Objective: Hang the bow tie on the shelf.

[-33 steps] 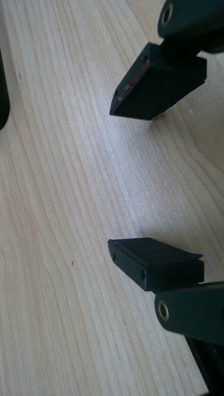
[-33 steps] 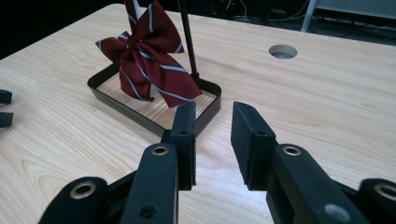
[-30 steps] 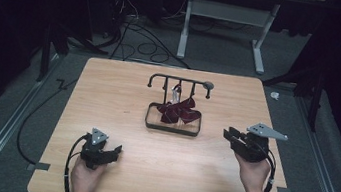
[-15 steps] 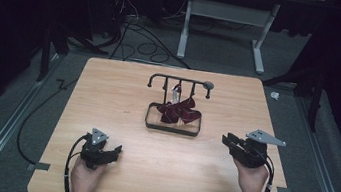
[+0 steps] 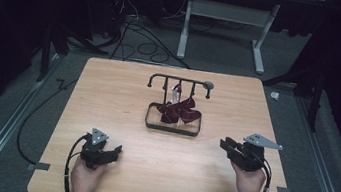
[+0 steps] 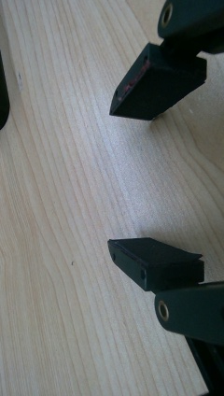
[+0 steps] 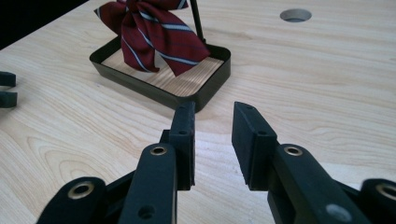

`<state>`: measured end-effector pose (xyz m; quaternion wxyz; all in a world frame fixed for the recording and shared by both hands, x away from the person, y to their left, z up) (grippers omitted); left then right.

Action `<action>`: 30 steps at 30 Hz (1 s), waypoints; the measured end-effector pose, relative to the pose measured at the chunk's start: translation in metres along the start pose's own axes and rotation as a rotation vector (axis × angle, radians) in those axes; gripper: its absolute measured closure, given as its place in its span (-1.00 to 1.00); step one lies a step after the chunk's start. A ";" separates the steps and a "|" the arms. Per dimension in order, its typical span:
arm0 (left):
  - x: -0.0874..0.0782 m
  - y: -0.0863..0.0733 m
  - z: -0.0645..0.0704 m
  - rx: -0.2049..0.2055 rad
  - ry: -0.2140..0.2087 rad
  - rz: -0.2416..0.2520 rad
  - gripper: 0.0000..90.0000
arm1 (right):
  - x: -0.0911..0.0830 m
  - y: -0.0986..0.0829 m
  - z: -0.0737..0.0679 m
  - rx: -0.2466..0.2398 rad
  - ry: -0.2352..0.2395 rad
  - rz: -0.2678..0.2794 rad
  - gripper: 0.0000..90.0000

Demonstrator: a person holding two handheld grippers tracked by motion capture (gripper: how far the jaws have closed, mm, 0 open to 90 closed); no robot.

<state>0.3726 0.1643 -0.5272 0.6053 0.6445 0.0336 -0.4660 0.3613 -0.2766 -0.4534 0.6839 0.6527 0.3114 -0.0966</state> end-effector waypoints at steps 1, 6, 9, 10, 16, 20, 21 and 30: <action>0.000 0.000 0.000 0.000 0.000 0.000 -0.32 | 0.001 -0.002 0.000 0.003 0.001 -0.002 0.59; 0.000 0.000 0.000 0.000 0.000 0.000 -0.32 | 0.005 -0.007 -0.001 0.005 0.006 -0.014 0.59; 0.000 0.000 0.000 0.001 0.000 -0.002 -0.32 | 0.007 -0.010 -0.003 0.007 0.009 -0.020 0.59; 0.000 0.000 0.000 0.000 0.000 -0.001 -0.32 | 0.007 -0.010 -0.003 0.009 0.010 -0.022 0.59; 0.000 0.000 0.000 0.001 0.000 -0.003 -0.32 | 0.010 -0.014 -0.004 0.010 0.016 -0.032 0.58; 0.000 0.000 0.000 0.001 0.001 -0.002 -0.32 | 0.013 -0.017 -0.006 0.011 0.017 -0.041 0.58; 0.000 0.000 0.000 0.002 0.001 -0.002 -0.32 | 0.014 -0.017 -0.006 0.006 0.019 -0.037 0.58; 0.000 0.000 0.000 0.002 0.002 -0.004 -0.32 | 0.024 -0.024 -0.011 -0.007 0.025 -0.065 0.58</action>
Point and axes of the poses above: each handheld gripper's, and its own axes: x roughly forward along the jaws, y roughly out of its top, z roughly to its right, the point moved 3 cm from there along x, roughly forward along the jaws, and after that the axes turned 11 degrees about -y, right-handed, at the moved point
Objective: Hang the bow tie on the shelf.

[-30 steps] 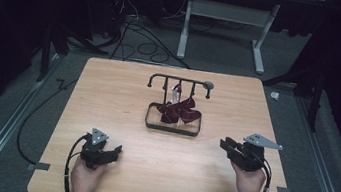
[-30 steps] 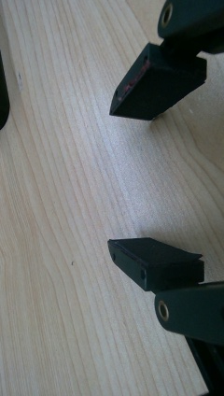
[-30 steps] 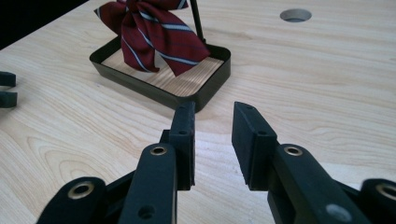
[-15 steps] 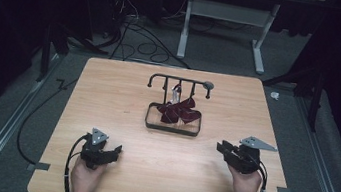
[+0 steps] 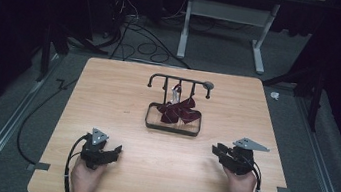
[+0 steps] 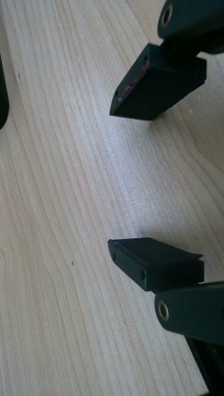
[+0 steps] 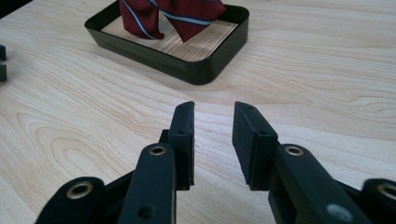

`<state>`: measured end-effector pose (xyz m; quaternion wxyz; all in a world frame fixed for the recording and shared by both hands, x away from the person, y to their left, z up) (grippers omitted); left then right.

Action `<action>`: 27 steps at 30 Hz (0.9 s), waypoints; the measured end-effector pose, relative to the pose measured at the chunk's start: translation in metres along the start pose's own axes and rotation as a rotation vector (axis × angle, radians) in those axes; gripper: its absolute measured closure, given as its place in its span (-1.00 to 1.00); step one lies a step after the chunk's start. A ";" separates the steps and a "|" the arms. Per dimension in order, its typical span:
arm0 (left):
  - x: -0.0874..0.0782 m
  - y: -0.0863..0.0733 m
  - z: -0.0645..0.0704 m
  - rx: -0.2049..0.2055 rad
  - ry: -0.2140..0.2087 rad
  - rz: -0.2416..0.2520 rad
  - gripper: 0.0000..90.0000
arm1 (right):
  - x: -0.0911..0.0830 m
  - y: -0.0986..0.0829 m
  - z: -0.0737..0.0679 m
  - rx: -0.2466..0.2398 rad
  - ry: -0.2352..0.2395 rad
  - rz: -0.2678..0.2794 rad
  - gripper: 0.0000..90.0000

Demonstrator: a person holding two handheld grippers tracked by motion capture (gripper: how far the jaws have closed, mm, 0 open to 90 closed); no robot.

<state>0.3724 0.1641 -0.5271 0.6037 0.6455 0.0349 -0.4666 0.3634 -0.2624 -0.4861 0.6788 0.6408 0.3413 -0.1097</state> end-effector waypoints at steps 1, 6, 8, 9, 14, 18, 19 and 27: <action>0.000 0.000 0.000 0.000 0.000 0.002 -0.32 | 0.001 -0.001 -0.001 0.002 0.000 -0.007 0.58; 0.000 0.000 0.000 0.000 0.000 0.000 -0.32 | 0.006 -0.003 -0.003 -0.001 0.001 -0.015 0.57; 0.000 0.000 0.000 0.000 0.000 0.000 -0.32 | 0.008 -0.004 -0.004 -0.002 0.000 -0.015 0.57; 0.000 0.000 0.000 0.000 0.000 0.000 -0.32 | 0.009 -0.004 -0.004 -0.004 0.001 -0.019 0.57; 0.000 0.000 0.000 0.000 0.000 0.000 -0.32 | 0.013 -0.005 -0.005 -0.011 -0.003 -0.028 0.56; 0.000 0.000 0.000 0.000 0.000 0.000 -0.32 | 0.015 -0.006 -0.006 -0.014 -0.007 -0.034 0.56; 0.000 0.000 0.000 0.001 0.001 0.000 -0.32 | 0.016 -0.007 -0.007 -0.014 -0.007 -0.038 0.56; 0.000 0.000 0.000 0.001 0.001 0.000 -0.32 | 0.022 -0.011 -0.009 -0.026 -0.017 -0.056 0.56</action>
Point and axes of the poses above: each handheld gripper's, and its own axes: x roughly forward along the jaws, y roughly out of its top, z roughly to its right, the point moved 3 cm from there along x, roughly forward along the jaws, and after that the axes turned 11 degrees about -y, right-handed, at the moved point
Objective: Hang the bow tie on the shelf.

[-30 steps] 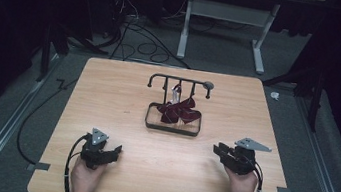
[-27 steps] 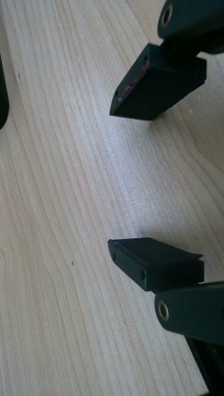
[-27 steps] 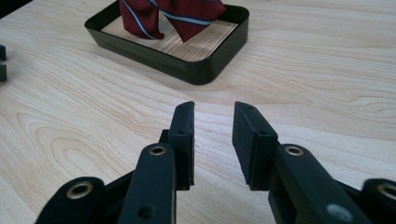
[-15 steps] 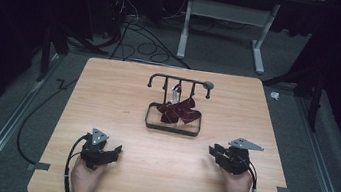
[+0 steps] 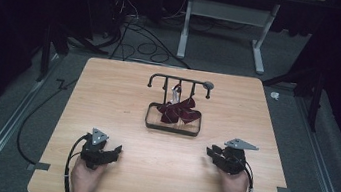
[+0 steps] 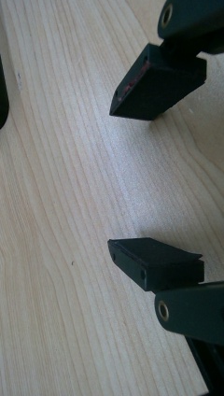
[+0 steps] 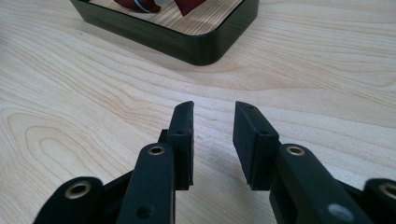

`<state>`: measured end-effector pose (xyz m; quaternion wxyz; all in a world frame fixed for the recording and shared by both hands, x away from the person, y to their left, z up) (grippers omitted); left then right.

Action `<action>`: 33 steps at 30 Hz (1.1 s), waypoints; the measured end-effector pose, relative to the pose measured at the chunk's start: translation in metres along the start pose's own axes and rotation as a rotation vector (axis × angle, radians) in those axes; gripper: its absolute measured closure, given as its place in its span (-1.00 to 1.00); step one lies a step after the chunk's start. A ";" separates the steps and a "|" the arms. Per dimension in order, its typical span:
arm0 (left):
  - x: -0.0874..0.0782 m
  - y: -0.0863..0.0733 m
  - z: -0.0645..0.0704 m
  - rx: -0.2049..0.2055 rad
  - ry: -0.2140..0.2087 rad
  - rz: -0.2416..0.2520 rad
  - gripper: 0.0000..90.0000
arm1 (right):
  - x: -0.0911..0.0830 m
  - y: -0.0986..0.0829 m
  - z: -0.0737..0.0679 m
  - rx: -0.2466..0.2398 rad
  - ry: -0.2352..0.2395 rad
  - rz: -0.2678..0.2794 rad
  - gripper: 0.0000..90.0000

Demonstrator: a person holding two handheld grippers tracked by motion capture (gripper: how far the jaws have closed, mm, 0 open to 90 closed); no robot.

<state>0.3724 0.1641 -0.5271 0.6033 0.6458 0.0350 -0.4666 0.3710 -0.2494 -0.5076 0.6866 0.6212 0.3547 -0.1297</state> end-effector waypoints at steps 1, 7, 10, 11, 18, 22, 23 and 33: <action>0.000 0.000 0.000 0.000 0.000 0.000 -0.32 | 0.001 0.000 -0.001 0.001 0.001 0.000 0.56; 0.000 0.000 0.000 0.000 0.000 0.000 -0.32 | 0.004 -0.001 -0.002 -0.001 0.003 -0.007 0.55; 0.000 0.000 0.000 0.000 0.000 0.000 -0.32 | 0.005 -0.003 -0.004 -0.001 0.002 -0.011 0.54; 0.000 0.000 0.000 -0.001 0.000 0.000 -0.32 | 0.006 -0.003 -0.004 -0.003 0.003 -0.011 0.54; 0.000 0.000 0.000 -0.001 0.000 0.002 -0.32 | 0.010 -0.006 -0.007 -0.014 0.002 -0.029 0.49; 0.000 0.000 0.000 -0.001 0.000 0.002 -0.32 | 0.012 -0.009 -0.009 -0.024 -0.008 -0.033 0.46; 0.000 0.000 0.000 -0.001 0.000 0.001 -0.32 | 0.012 -0.009 -0.009 -0.026 -0.010 -0.030 0.45; 0.000 0.000 0.000 -0.002 -0.002 0.002 -0.32 | 0.012 -0.010 -0.020 -0.115 -0.064 -0.025 0.27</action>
Point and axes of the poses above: each handheld gripper's, and its own axes: x roughly forward along the jaws, y roughly out of its top, z roughly to its right, the point moved 3 cm from there along x, roughly forward along the jaws, and after that the axes turned 11 degrees about -y, right-handed, at the moved point
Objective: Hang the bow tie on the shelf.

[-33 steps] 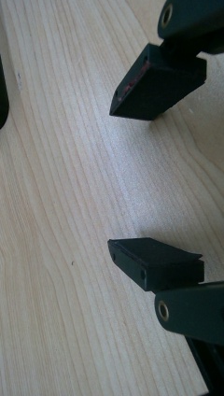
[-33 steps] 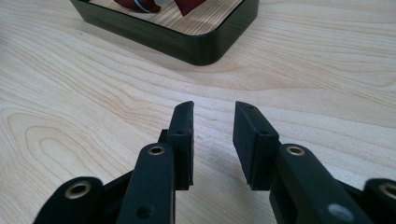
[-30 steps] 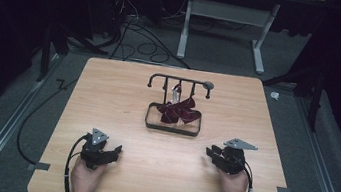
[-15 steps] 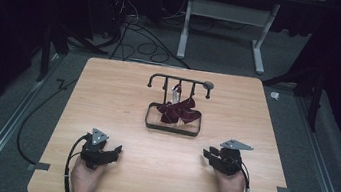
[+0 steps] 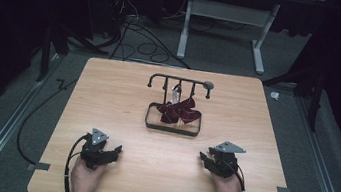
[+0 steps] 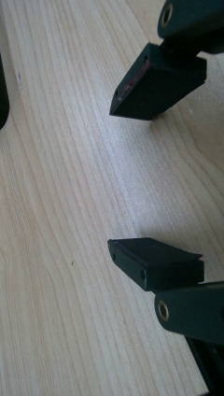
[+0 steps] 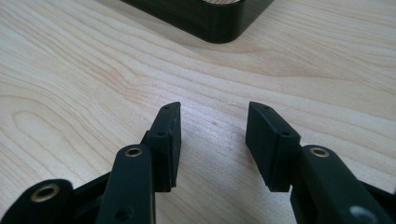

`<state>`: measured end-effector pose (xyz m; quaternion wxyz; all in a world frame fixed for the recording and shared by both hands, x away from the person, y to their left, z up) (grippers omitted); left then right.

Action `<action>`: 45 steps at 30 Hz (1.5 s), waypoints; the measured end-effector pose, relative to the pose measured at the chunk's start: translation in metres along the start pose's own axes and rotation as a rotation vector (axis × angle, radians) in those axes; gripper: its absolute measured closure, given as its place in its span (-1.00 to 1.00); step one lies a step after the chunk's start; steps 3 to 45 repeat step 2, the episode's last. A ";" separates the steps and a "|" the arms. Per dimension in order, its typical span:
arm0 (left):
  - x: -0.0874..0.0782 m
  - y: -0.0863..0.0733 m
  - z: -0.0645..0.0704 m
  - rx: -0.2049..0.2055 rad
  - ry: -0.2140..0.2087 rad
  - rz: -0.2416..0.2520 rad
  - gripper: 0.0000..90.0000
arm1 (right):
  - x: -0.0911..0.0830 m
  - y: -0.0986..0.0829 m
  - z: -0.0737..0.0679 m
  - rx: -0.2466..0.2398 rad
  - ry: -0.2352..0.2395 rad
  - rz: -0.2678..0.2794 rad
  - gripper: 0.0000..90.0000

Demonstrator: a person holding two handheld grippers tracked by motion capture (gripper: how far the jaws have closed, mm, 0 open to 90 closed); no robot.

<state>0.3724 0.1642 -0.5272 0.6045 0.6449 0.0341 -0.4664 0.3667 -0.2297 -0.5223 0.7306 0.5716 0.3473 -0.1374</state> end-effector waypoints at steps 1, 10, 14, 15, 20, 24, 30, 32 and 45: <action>0.000 0.000 0.000 0.000 0.000 -0.001 -0.33 | 0.000 0.000 -0.001 -0.014 -0.010 0.000 0.27; 0.000 0.000 0.000 0.000 0.000 0.000 -0.33 | 0.000 0.000 -0.002 -0.018 -0.013 0.000 0.27; 0.000 0.000 0.000 0.000 0.000 0.000 -0.33 | 0.000 0.000 -0.002 -0.018 -0.013 0.000 0.27; 0.000 0.000 0.000 0.000 0.000 0.000 -0.33 | 0.000 0.000 -0.002 -0.018 -0.013 0.000 0.27; 0.000 0.000 0.000 0.000 0.000 0.000 -0.33 | 0.000 0.000 -0.002 -0.018 -0.013 0.000 0.27; 0.000 0.000 0.000 0.000 0.000 0.000 -0.33 | 0.000 0.000 -0.002 -0.018 -0.013 0.000 0.27; 0.000 0.000 0.000 0.000 0.000 0.000 -0.33 | 0.000 0.000 -0.002 -0.018 -0.013 0.000 0.27; 0.000 0.000 0.000 0.000 0.000 0.000 -0.33 | 0.000 0.000 -0.002 -0.018 -0.013 0.000 0.27; 0.000 0.000 0.000 0.000 0.000 0.000 -0.33 | 0.000 0.000 -0.002 -0.018 -0.013 0.000 0.27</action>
Point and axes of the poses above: each handheld gripper's, and its own axes: x roughly forward along the jaws, y roughly out of its top, z roughly to its right, the point moved 3 cm from there along x, roughly forward along the jaws, and after that the axes turned 11 degrees about -y, right-handed, at the moved point
